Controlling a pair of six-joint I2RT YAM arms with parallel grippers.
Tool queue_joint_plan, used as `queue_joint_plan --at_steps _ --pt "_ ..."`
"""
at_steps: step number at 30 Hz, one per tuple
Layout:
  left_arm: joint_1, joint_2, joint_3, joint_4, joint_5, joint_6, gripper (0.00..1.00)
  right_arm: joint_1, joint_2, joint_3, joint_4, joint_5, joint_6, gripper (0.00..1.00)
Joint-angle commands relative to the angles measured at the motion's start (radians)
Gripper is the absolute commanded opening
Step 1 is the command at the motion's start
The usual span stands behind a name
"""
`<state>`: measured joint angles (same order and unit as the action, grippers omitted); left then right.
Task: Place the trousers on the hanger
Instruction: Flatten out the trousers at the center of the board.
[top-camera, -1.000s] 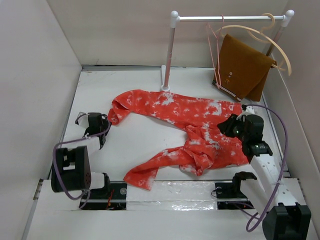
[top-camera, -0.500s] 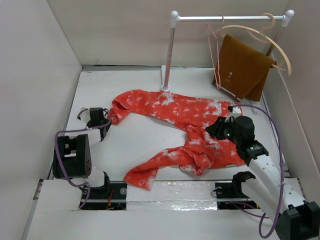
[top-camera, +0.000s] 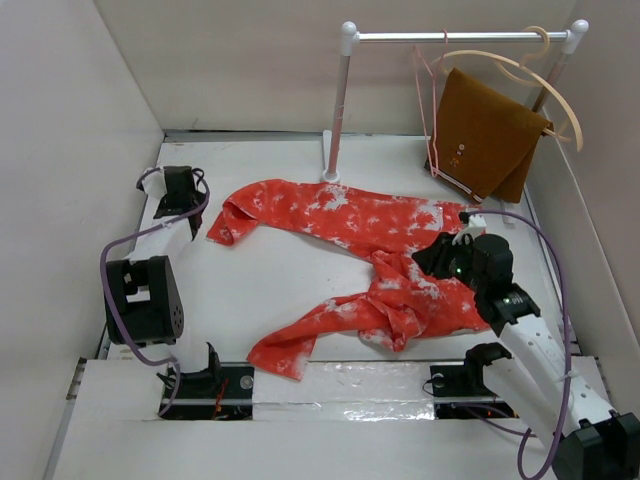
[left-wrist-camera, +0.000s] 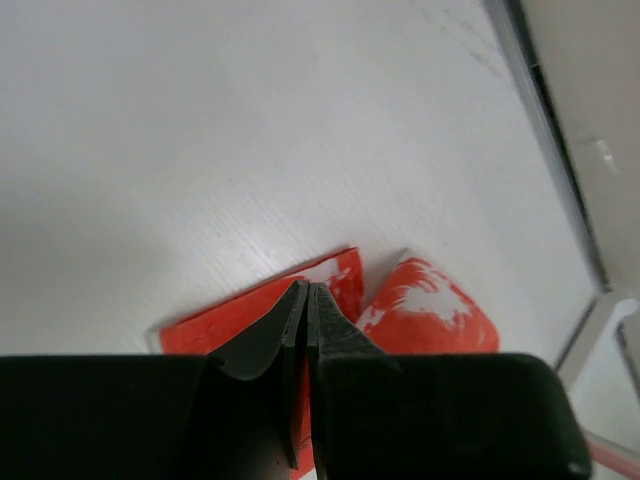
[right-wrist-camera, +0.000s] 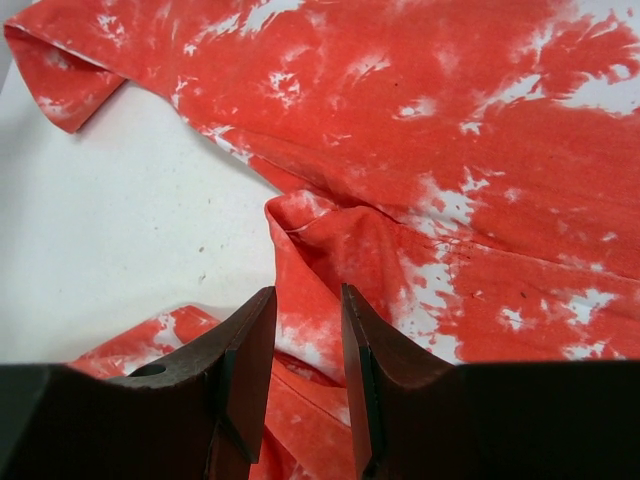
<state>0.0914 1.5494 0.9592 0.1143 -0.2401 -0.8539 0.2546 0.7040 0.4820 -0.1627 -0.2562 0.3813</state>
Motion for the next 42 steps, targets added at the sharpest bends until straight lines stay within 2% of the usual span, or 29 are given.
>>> queue_joint_plan --at_steps 1,3,4,7,10,11,22,28,30,32,33,37,42 --pt "-0.018 0.05 0.061 -0.195 -0.03 0.09 0.0 0.011 0.009 0.009 0.075 -0.015 0.002 0.38" --pt "-0.054 0.075 0.087 -0.257 -0.1 0.104 0.0 0.011 0.023 0.012 0.089 -0.026 0.004 0.38" --pt "-0.085 0.078 0.079 -0.271 -0.114 0.108 0.06 0.011 0.026 0.013 0.095 -0.029 0.001 0.38" --pt "-0.085 0.051 0.015 -0.263 -0.099 0.084 0.24 0.011 0.031 0.01 0.111 -0.035 -0.001 0.38" --pt "-0.075 0.037 -0.04 -0.236 -0.073 0.093 0.34 0.011 0.006 -0.011 0.127 -0.041 0.002 0.38" --pt "-0.061 0.057 -0.039 -0.246 -0.067 0.095 0.35 0.011 -0.001 -0.019 0.133 -0.052 0.005 0.38" --pt "-0.039 0.224 0.058 -0.289 -0.025 0.122 0.33 0.02 -0.066 -0.048 0.13 -0.106 0.013 0.38" --pt "-0.059 0.21 0.039 -0.236 -0.022 0.119 0.33 0.058 -0.044 -0.06 0.182 -0.091 0.027 0.38" --pt "-0.059 0.225 0.056 -0.242 -0.021 0.125 0.26 0.069 -0.02 -0.06 0.193 -0.081 0.024 0.38" --pt "-0.059 0.251 0.073 -0.255 -0.021 0.134 0.06 0.069 -0.006 -0.059 0.198 -0.086 0.024 0.38" --pt "-0.05 0.255 0.093 -0.26 -0.024 0.134 0.0 0.069 -0.001 -0.054 0.199 -0.086 0.022 0.38" --pt "-0.013 0.2 0.193 -0.307 -0.042 0.151 0.0 0.078 0.012 -0.054 0.212 -0.064 0.018 0.38" --pt "0.03 0.12 0.438 -0.424 -0.142 0.187 0.0 0.078 0.064 -0.054 0.247 -0.067 0.019 0.38"
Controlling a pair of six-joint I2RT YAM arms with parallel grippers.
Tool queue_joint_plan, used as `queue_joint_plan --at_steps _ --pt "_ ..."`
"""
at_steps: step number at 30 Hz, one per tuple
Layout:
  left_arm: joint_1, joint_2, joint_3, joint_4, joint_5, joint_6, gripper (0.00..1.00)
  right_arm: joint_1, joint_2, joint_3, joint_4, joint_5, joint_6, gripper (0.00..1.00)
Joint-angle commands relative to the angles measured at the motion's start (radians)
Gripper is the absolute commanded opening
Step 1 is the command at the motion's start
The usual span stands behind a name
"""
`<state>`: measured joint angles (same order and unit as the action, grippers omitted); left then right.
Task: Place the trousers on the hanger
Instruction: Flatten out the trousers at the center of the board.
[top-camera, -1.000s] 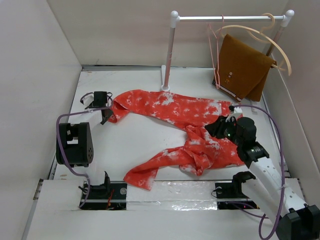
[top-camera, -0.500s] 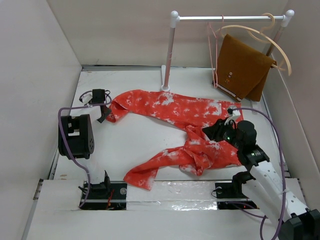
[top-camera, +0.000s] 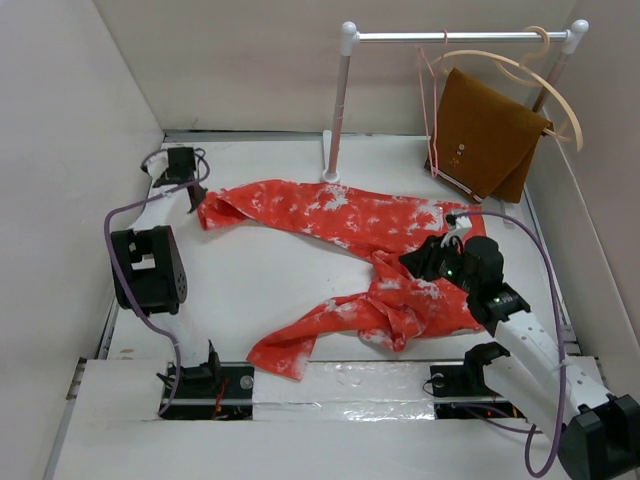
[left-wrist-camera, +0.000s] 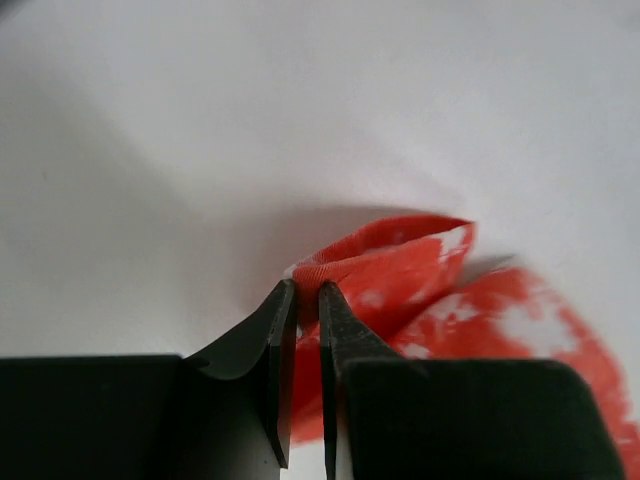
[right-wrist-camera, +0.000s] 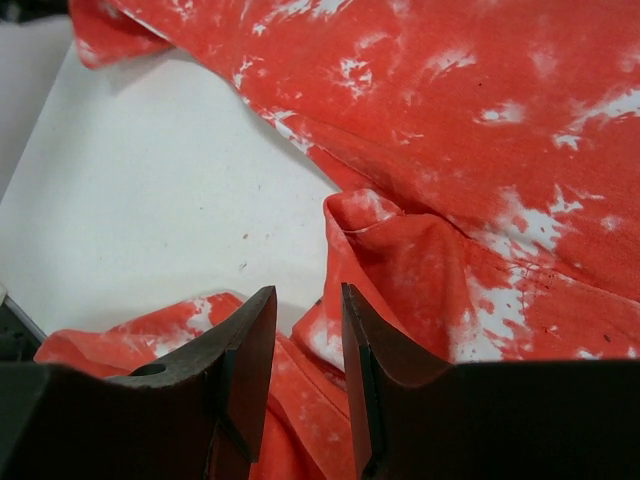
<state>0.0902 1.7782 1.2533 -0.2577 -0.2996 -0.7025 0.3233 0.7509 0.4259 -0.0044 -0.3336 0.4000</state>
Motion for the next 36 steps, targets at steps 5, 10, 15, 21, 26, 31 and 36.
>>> queue_joint_plan --at_steps 5,10,15,21,26,31,36 --pt "0.109 -0.152 0.201 -0.012 -0.073 0.098 0.0 0.019 0.059 0.004 0.116 0.016 0.007 0.38" --pt "0.183 -0.187 0.149 0.053 -0.018 0.104 0.0 0.028 0.073 0.007 0.109 0.025 -0.001 0.38" --pt "0.269 -0.217 -0.058 0.193 0.089 0.078 0.0 0.028 0.077 0.005 0.109 0.027 0.0 0.38" --pt "0.307 -0.128 -0.11 0.192 0.112 0.052 0.06 0.037 0.079 0.004 0.093 0.03 -0.009 0.38" --pt "0.307 -0.173 -0.135 0.241 0.184 0.055 0.25 0.048 0.087 0.025 0.081 0.019 -0.024 0.35" --pt "0.211 -0.246 -0.068 0.235 0.191 0.081 0.29 0.215 0.169 0.103 0.072 0.045 -0.056 0.06" --pt "0.169 -0.325 -0.075 0.224 0.191 0.035 0.29 0.44 0.28 0.212 0.05 0.111 -0.119 0.1"
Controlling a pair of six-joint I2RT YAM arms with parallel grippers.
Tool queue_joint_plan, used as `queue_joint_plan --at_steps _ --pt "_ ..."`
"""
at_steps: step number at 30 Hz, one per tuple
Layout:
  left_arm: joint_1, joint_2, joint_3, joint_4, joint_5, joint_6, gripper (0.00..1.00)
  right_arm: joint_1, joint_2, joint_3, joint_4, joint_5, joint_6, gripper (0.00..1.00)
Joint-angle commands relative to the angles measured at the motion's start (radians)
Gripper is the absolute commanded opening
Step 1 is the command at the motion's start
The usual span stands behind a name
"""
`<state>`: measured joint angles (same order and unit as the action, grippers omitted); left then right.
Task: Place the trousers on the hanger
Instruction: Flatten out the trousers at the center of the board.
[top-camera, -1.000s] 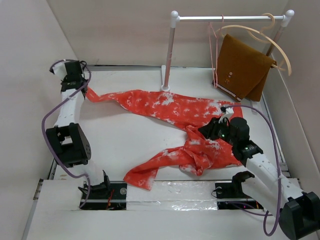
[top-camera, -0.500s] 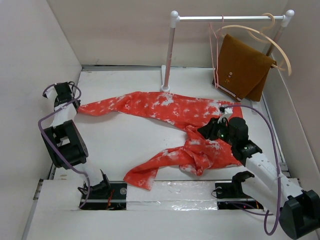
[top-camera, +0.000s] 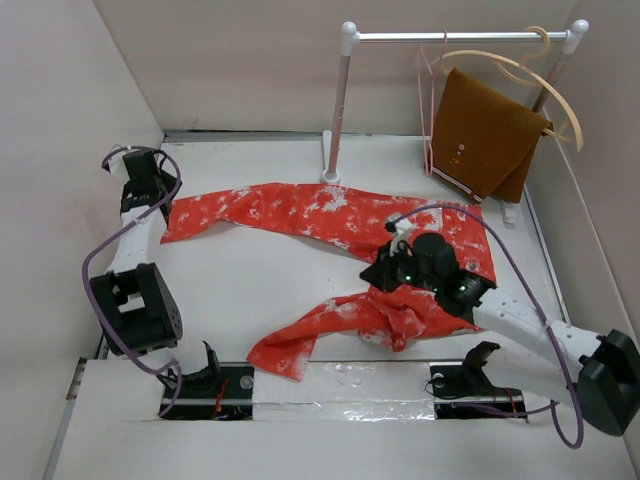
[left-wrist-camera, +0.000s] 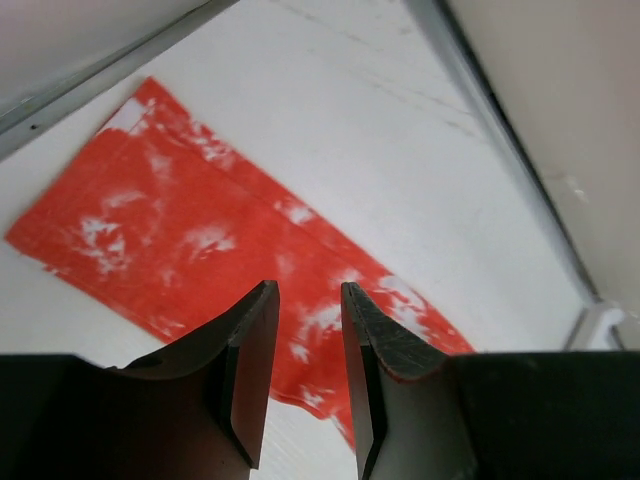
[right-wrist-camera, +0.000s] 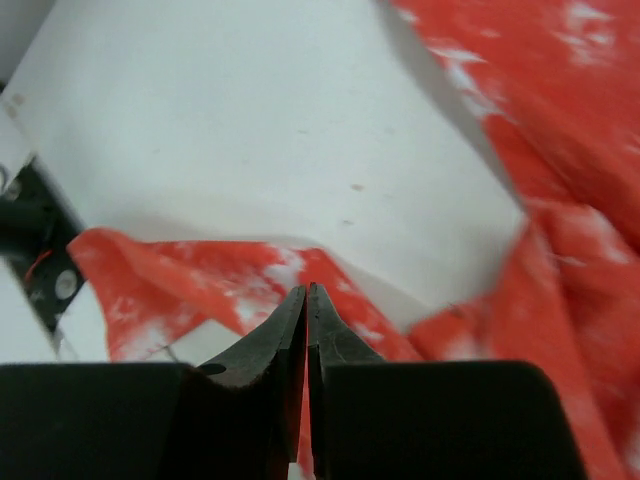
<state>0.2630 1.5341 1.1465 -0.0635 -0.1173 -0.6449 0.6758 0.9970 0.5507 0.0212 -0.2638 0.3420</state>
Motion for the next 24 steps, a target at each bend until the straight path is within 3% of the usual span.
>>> queue_joint_plan --at_steps 1,2,5,8,12,16,18,19,22,23,24 --pt "-0.004 -0.095 0.015 0.031 0.008 -0.027 0.29 0.164 0.087 0.13 0.02 0.044 -0.073 0.14" --pt "-0.013 -0.121 0.007 0.039 0.014 -0.029 0.29 0.201 0.118 0.156 0.011 0.052 -0.101 0.28" --pt "-0.065 -0.182 0.002 0.03 -0.019 -0.016 0.28 0.319 0.271 0.263 -0.03 0.034 -0.167 0.55" --pt "-0.166 -0.28 0.004 0.022 -0.103 -0.003 0.27 0.404 0.43 0.357 -0.09 -0.005 -0.222 0.62" --pt "-0.286 -0.437 -0.056 0.037 -0.099 -0.041 0.22 0.476 0.603 0.441 -0.09 -0.037 -0.256 0.67" --pt "-0.32 -0.646 -0.317 0.177 0.031 -0.128 0.18 0.53 0.726 0.534 -0.133 -0.009 -0.274 0.68" --pt "-0.32 -0.727 -0.366 0.176 0.067 -0.145 0.18 0.542 0.749 0.545 -0.132 -0.005 -0.276 0.68" --pt "-0.32 -0.747 -0.39 0.16 0.07 -0.139 0.18 0.542 0.765 0.551 -0.126 0.001 -0.275 0.68" --pt "-0.32 -0.818 -0.438 0.114 0.084 -0.119 0.18 0.542 0.798 0.577 -0.115 0.001 -0.265 0.46" --pt "-0.32 -0.851 -0.45 0.1 0.082 -0.114 0.18 0.542 0.805 0.592 -0.116 0.0 -0.264 0.24" --pt "-0.32 -0.865 -0.464 0.096 0.077 -0.111 0.18 0.542 0.813 0.609 -0.122 0.001 -0.259 0.09"
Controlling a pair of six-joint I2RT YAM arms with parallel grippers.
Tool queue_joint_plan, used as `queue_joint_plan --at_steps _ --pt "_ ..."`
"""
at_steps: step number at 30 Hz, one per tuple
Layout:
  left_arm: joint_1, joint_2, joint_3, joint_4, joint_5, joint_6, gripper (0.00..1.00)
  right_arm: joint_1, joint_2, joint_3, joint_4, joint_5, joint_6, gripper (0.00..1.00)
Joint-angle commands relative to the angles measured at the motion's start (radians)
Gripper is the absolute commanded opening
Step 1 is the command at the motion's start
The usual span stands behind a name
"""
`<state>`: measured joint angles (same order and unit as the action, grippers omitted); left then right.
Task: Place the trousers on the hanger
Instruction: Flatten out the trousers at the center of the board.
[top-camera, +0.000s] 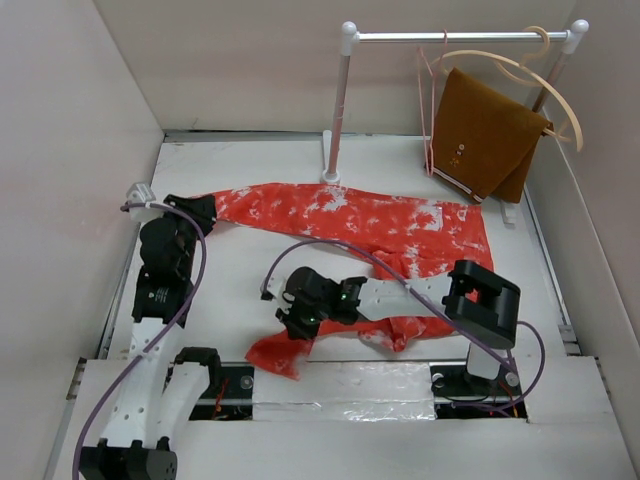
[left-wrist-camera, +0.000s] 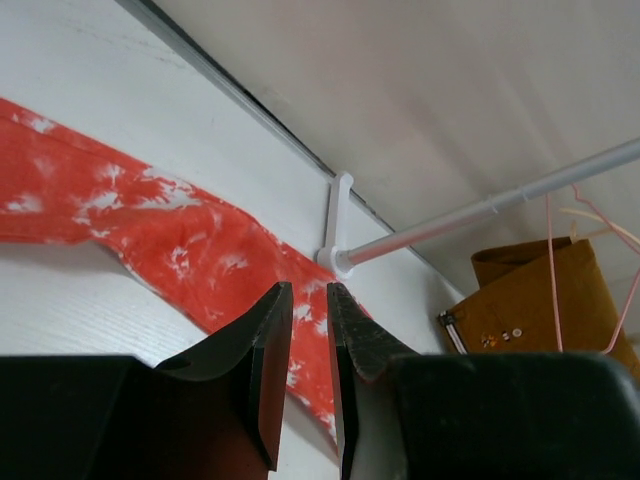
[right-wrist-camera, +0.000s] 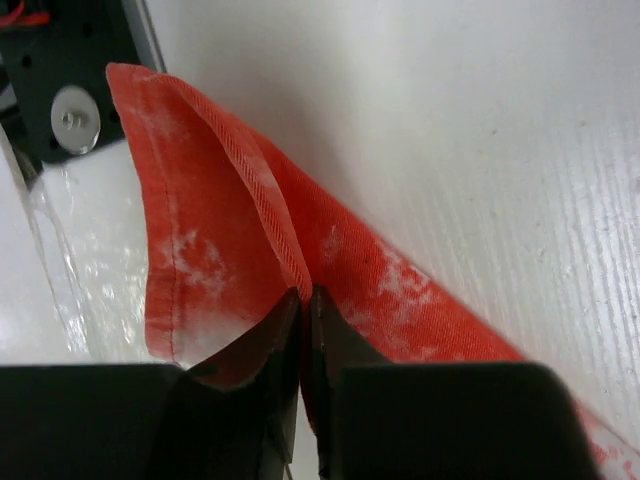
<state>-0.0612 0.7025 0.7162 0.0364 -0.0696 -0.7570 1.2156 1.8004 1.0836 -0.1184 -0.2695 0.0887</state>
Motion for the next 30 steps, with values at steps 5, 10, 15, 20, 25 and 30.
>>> queue_joint_plan --at_steps 5,10,15,20,25,30 --pt "0.004 -0.038 -0.121 -0.006 -0.048 -0.013 0.2 -0.016 0.025 0.243 -0.024 0.133 -0.015 0.0" --pt "0.004 -0.018 -0.094 0.004 -0.078 -0.015 0.26 -0.142 0.017 0.481 -0.06 0.1 -0.047 0.0" --pt "0.004 -0.047 -0.089 -0.03 -0.147 -0.007 0.27 -0.257 0.221 0.7 -0.171 -0.045 -0.058 0.02" --pt "0.004 -0.072 -0.164 -0.033 -0.153 -0.036 0.27 -0.312 0.438 0.846 -0.192 -0.12 -0.008 0.0" --pt "0.004 -0.09 -0.248 -0.033 -0.156 -0.06 0.28 -0.289 0.36 0.73 -0.012 -0.128 0.075 0.0" --pt "0.004 -0.089 -0.287 -0.096 -0.188 -0.088 0.28 -0.219 0.341 0.641 0.054 -0.197 0.126 0.0"
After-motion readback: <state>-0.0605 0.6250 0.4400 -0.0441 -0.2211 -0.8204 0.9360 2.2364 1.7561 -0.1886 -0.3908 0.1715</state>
